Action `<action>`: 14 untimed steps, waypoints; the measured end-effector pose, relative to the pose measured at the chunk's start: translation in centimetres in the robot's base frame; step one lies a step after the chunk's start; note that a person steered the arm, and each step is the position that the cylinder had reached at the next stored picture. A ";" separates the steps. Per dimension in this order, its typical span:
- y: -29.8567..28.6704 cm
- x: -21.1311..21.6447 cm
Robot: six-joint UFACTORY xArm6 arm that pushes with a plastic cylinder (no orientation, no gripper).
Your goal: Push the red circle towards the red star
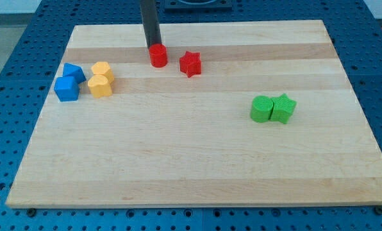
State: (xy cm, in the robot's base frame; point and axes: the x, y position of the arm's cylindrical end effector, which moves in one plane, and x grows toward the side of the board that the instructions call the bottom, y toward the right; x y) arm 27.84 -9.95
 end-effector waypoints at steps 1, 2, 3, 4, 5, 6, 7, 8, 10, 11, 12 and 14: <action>0.0 1.6; 0.0 3.7; 0.0 5.7; 0.0 7.6; 0.5 9.4; 2.0 11.5; 3.6 14.7; 5.4 17.5; 5.0 17.3; 4.5 15.9; 4.4 14.1; 6.2 11.3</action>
State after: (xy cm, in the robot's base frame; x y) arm 39.17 -3.77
